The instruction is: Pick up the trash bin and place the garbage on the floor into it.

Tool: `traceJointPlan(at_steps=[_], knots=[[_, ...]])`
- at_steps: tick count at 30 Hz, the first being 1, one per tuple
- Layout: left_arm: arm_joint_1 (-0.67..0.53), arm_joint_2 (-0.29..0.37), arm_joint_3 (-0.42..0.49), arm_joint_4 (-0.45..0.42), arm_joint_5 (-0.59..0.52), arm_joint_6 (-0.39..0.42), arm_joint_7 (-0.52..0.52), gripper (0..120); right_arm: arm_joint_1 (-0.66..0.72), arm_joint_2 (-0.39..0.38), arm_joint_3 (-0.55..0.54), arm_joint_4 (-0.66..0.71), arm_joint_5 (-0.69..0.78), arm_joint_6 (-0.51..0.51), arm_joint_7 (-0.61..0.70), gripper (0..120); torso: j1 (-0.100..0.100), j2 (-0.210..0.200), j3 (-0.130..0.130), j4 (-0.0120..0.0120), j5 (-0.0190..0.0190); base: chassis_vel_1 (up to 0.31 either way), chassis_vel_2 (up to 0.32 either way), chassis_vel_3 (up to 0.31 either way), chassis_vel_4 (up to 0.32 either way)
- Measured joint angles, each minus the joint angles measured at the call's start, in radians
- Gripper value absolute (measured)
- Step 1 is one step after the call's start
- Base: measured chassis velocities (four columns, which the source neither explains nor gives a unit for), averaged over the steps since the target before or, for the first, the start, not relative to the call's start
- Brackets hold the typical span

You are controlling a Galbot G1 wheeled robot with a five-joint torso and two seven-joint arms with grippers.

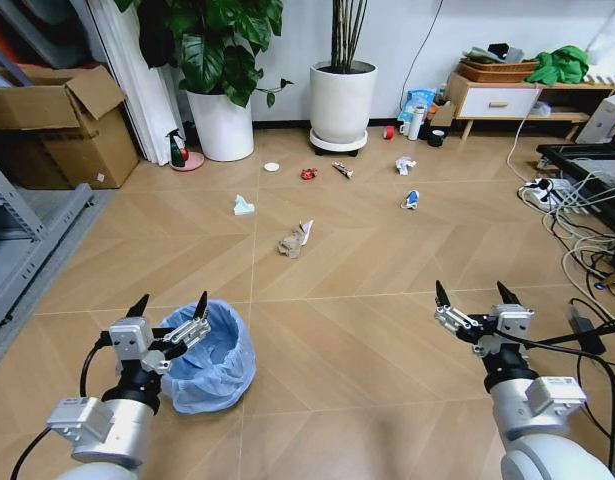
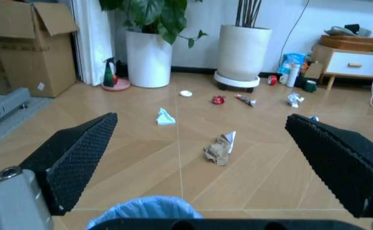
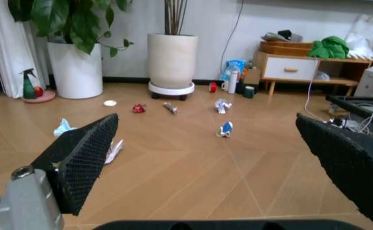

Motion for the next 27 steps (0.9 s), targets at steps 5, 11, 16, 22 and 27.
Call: traceJointPlan(at_steps=[5, 11, 16, 22, 27], knots=[[0.000, 0.001, 0.001, 0.002, -0.003, 0.000, 0.000, 100, 0.001, 0.002, 0.000, 0.000, -0.001, 0.000, 0.000, 100, 0.000, 0.000, 0.000, 0.0000, 0.0000, 0.000, 0.000, 0.000, 0.000], [0.000, 0.001, 0.003, 0.004, -0.010, 0.001, 0.001, 100, 0.006, -0.001, -0.001, -0.002, -0.001, 0.000, -0.001, 100, 0.000, 0.000, 0.000, 0.0000, 0.0000, 0.000, 0.000, 0.000, 0.000], [-0.002, 0.002, 0.001, 0.005, -0.018, 0.001, 0.001, 100, 0.011, -0.002, -0.001, -0.002, 0.000, 0.000, -0.001, 100, 0.000, 0.000, 0.000, 0.0000, 0.0000, 0.000, 0.000, 0.000, 0.000], [-0.006, 0.016, -0.013, 0.008, -0.033, 0.014, 0.005, 100, 0.012, -0.004, -0.001, -0.004, 0.001, 0.000, -0.002, 100, 0.000, 0.000, 0.000, 0.0001, 0.0000, 0.000, 0.000, 0.000, 0.000], [-0.075, 0.116, -0.037, 0.057, -0.138, 0.074, -0.021, 100, 0.011, -0.020, 0.003, -0.009, 0.010, -0.002, -0.002, 100, 0.000, 0.000, 0.000, -0.0002, -0.0004, 0.000, 0.000, 0.000, 0.000]])
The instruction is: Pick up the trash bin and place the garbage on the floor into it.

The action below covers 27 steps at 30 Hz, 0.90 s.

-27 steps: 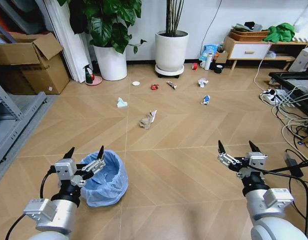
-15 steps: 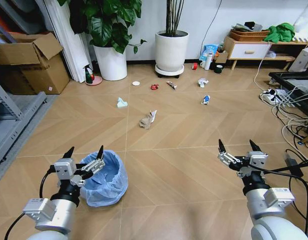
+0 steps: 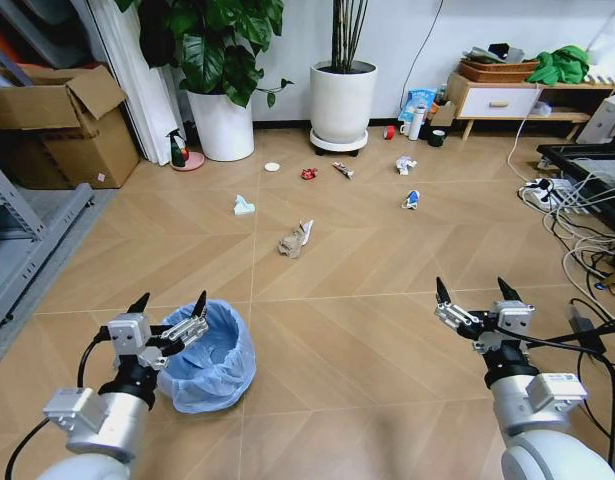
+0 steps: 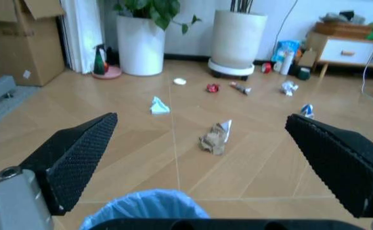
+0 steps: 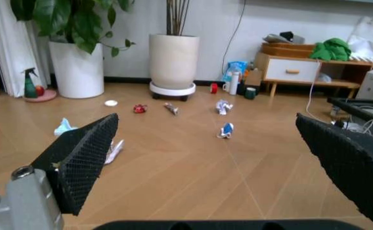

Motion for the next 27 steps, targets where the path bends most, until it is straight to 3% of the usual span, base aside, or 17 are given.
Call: traceJointPlan(at_steps=[1, 3, 12, 13, 19, 27], knots=[[-0.035, 0.061, -0.015, 0.039, -0.095, 0.087, -0.059, 100, 0.030, -0.028, -0.010, -0.015, 0.022, -0.013, 0.000, 100, 0.000, 0.000, 0.000, 0.0003, 0.0004, 0.000, 0.000, 0.000, 0.000], [-0.060, 0.105, -0.019, 0.069, -0.159, 0.140, -0.099, 100, 0.038, -0.038, -0.012, -0.024, 0.029, -0.015, -0.001, 100, 0.000, 0.000, 0.000, 0.0003, 0.0002, 0.000, 0.000, 0.000, 0.000], [-0.155, 0.240, -0.044, 0.212, -0.368, 0.289, -0.168, 100, 0.038, -0.050, -0.013, -0.043, 0.039, -0.015, -0.003, 100, 0.000, 0.000, 0.000, 0.0002, -0.0002, 0.000, 0.000, 0.000, 0.000], [-0.191, 0.286, -0.036, 0.271, -0.413, 0.328, -0.178, 100, 0.036, -0.054, -0.015, -0.050, 0.039, -0.015, -0.003, 100, 0.000, 0.000, 0.000, 0.0002, 0.0004, 0.000, 0.000, 0.000, 0.000], [-0.270, 0.360, -0.008, 0.412, -0.451, 0.374, -0.140, 100, 0.027, -0.061, -0.014, -0.061, 0.042, -0.012, -0.004, 100, 0.000, 0.000, 0.000, 0.0002, 0.0005, 0.000, 0.000, 0.000, 0.000], [-0.361, 0.409, 0.052, 0.539, -0.509, 0.425, -0.082, 100, 0.026, -0.064, -0.010, -0.071, 0.049, -0.004, -0.004, 100, 0.000, 0.000, 0.000, 0.0002, 0.0002, 0.000, 0.000, 0.000, 0.000]])
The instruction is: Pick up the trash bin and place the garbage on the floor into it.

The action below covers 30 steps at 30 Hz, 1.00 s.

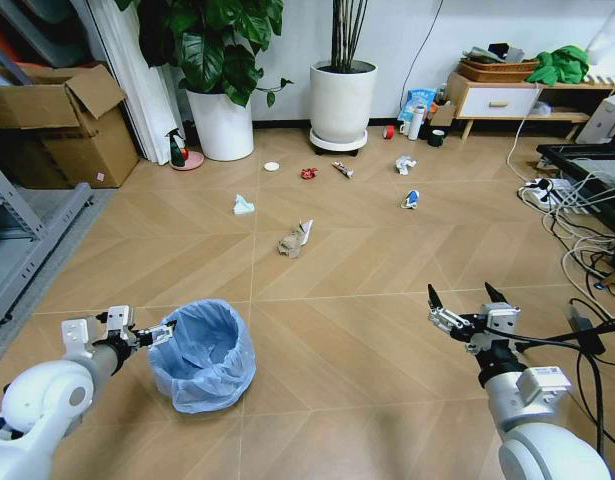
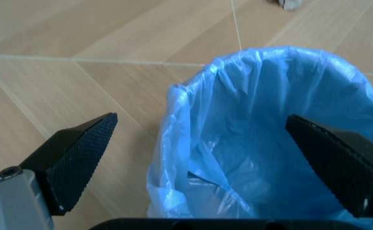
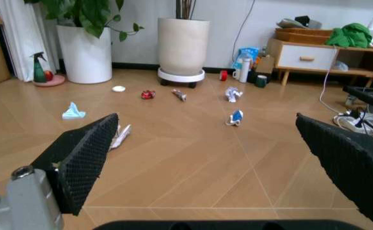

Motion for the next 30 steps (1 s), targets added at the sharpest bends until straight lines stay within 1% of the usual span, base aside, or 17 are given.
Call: traceJointPlan(at_steps=[2, 4, 13, 15, 20, 26, 28, 30], knots=[[-0.006, 0.003, 0.003, 0.005, -0.004, 0.003, 0.001, 100, 0.001, 0.000, 0.000, 0.000, 0.000, 0.000, 0.000, 100, 0.000, 0.000, 0.000, 0.0000, 0.0000, 0.000, 0.000, 0.000, 0.000], [-0.052, 0.022, 0.031, 0.046, -0.027, 0.021, 0.001, 100, 0.003, 0.000, -0.002, -0.004, 0.001, 0.000, 0.000, 100, 0.000, 0.000, 0.000, -0.0001, 0.0003, 0.000, 0.000, 0.000, 0.000], [-0.089, 0.034, 0.066, 0.099, -0.033, 0.030, 0.001, 100, 0.001, 0.003, -0.004, -0.011, -0.001, 0.006, 0.000, 100, 0.000, 0.000, 0.000, 0.0000, 0.0002, 0.000, 0.000, 0.000, 0.000], [-0.102, 0.026, 0.083, 0.127, -0.022, 0.030, 0.003, 100, 0.001, 0.007, -0.005, -0.013, -0.003, 0.008, 0.000, 100, 0.000, 0.000, 0.000, 0.0001, 0.0003, 0.000, 0.000, 0.000, 0.000], [-0.128, 0.006, 0.112, 0.164, -0.008, 0.030, 0.007, 100, 0.000, 0.009, -0.004, -0.014, -0.004, 0.008, 0.000, 100, 0.000, 0.000, 0.000, 0.0000, 0.0002, 0.000, 0.000, 0.000, 0.000], [-0.141, -0.004, 0.127, 0.190, 0.013, 0.029, 0.019, 100, 0.000, 0.010, 0.000, -0.015, -0.004, 0.011, 0.001, 100, 0.000, 0.000, 0.000, 0.0000, 0.0002, 0.000, 0.000, 0.000, 0.000], [-0.143, -0.005, 0.133, 0.217, 0.067, 0.029, 0.058, 100, 0.001, 0.015, 0.001, -0.018, -0.004, 0.015, 0.001, 100, 0.000, 0.000, 0.000, 0.0000, 0.0002, 0.000, 0.000, 0.000, 0.000], [-0.141, -0.002, 0.133, 0.223, 0.079, 0.028, 0.068, 100, 0.001, 0.018, -0.001, -0.021, -0.004, 0.018, 0.001, 100, 0.000, 0.000, 0.000, 0.0000, 0.0002, 0.000, 0.000, 0.000, 0.000]])
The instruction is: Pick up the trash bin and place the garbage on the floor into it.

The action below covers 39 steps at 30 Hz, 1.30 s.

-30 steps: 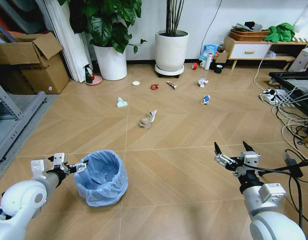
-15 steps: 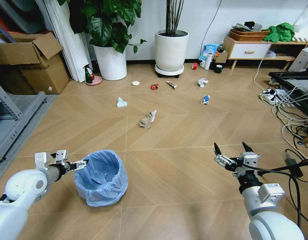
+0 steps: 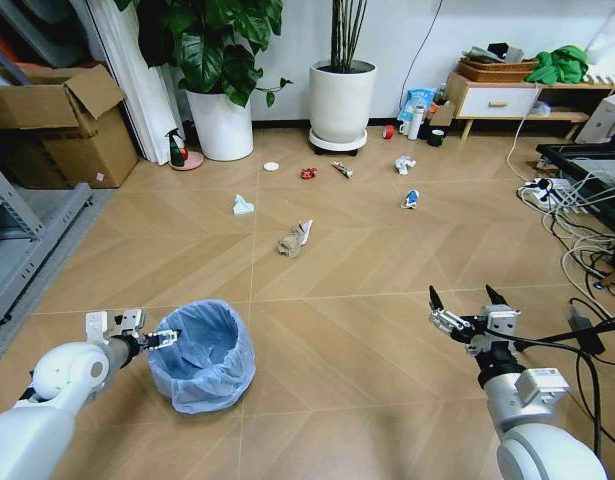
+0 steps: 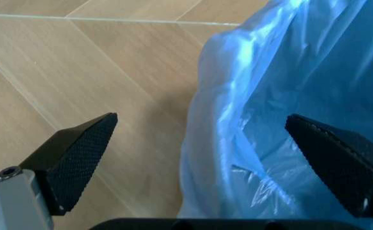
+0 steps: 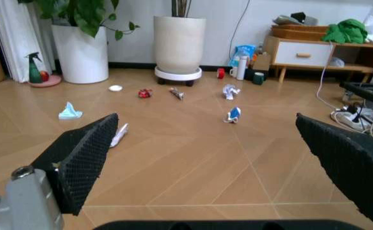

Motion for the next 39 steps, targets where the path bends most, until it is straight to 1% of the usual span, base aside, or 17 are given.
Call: traceJointPlan(at_steps=[6, 10, 13, 15, 19, 21, 24, 25, 28, 29, 32, 33, 35, 36, 39], knots=[[0.003, 0.005, 0.007, 0.020, 0.029, -0.001, 0.042, 97, 0.004, 0.004, -0.005, -0.010, -0.004, 0.008, -0.002, 100, 0.000, 0.000, 0.000, 0.0000, -0.0001, 0.000, 0.000, 0.000, 0.000], [0.004, 0.001, 0.009, 0.021, 0.030, -0.001, 0.048, 91, 0.008, 0.000, -0.005, -0.014, -0.004, 0.009, -0.002, 100, 0.000, 0.000, 0.000, 0.0000, 0.0001, 0.000, 0.000, 0.000, 0.000], [0.002, 0.000, 0.017, 0.022, 0.029, -0.001, 0.051, 79, 0.007, -0.001, -0.002, -0.018, -0.003, 0.013, -0.003, 100, 0.000, 0.000, 0.000, 0.0000, 0.0001, 0.000, 0.000, 0.000, 0.000], [0.001, 0.000, 0.018, 0.023, 0.029, -0.001, 0.051, 78, 0.007, -0.001, -0.002, -0.019, -0.003, 0.014, -0.004, 100, 0.000, 0.000, 0.000, 0.0000, 0.0001, 0.000, 0.000, 0.000, 0.000], [-0.001, -0.002, 0.021, 0.025, 0.025, -0.002, 0.058, 56, 0.008, 0.004, -0.005, -0.022, -0.007, 0.019, -0.004, 100, 0.000, 0.000, 0.000, 0.0000, 0.0002, 0.000, 0.000, 0.000, 0.000], [-0.001, -0.002, 0.021, 0.025, 0.025, -0.002, 0.059, 54, 0.009, 0.004, -0.006, -0.023, -0.008, 0.021, -0.004, 100, 0.000, 0.000, 0.000, 0.0000, 0.0002, 0.000, 0.000, 0.000, 0.000], [0.002, -0.002, 0.019, 0.025, 0.024, -0.002, 0.059, 39, 0.012, 0.005, -0.006, -0.028, -0.010, 0.025, -0.003, 100, 0.000, 0.000, 0.000, 0.0000, 0.0001, 0.000, 0.000, 0.000, 0.000], [0.002, -0.002, 0.019, 0.025, 0.024, -0.002, 0.059, 39, 0.012, 0.005, -0.006, -0.028, -0.010, 0.025, -0.003, 100, 0.000, 0.000, 0.000, 0.0000, 0.0001, 0.000, 0.000, 0.000, 0.000], [0.006, 0.000, 0.014, 0.024, 0.023, -0.002, 0.063, 23, 0.017, 0.005, -0.008, -0.031, -0.011, 0.026, -0.002, 100, 0.000, 0.000, 0.000, 0.0000, 0.0001, 0.000, 0.000, 0.000, 0.000], [0.006, 0.000, 0.014, 0.024, 0.023, -0.002, 0.063, 23, 0.017, 0.005, -0.008, -0.031, -0.011, 0.026, -0.002, 100, 0.000, 0.000, 0.000, 0.0000, 0.0001, 0.000, 0.000, 0.000, 0.000], [0.011, -0.001, 0.009, 0.019, 0.020, -0.002, 0.071, 10, 0.017, 0.007, -0.009, -0.031, -0.012, 0.026, -0.001, 100, 0.000, 0.000, 0.000, 0.0000, 0.0001, 0.000, 0.000, 0.000, 0.000], [0.011, -0.001, 0.009, 0.019, 0.020, -0.002, 0.071, 10, 0.017, 0.007, -0.009, -0.031, -0.012, 0.026, -0.001, 100, 0.000, 0.000, 0.000, 0.0000, 0.0001, 0.000, 0.000, 0.000, 0.000], [0.014, -0.006, 0.008, 0.014, 0.013, -0.002, 0.071, 2, 0.017, 0.007, -0.009, -0.031, -0.012, 0.026, 0.002, 100, 0.000, 0.000, 0.000, 0.0000, -0.0001, 0.000, 0.000, 0.000, 0.000], [0.015, -0.010, 0.006, 0.011, 0.007, -0.002, 0.071, 0, 0.017, 0.006, -0.009, -0.031, -0.011, 0.024, 0.005, 100, 0.000, 0.000, 0.000, 0.0000, -0.0002, 0.000, 0.000, 0.000, 0.000], [0.018, -0.021, -0.002, 0.000, -0.004, -0.002, 0.070, 0, 0.020, 0.004, -0.006, -0.028, -0.006, 0.011, 0.014, 100, 0.000, 0.000, 0.000, 0.0000, -0.0002, 0.000, 0.000, 0.000, 0.000]])
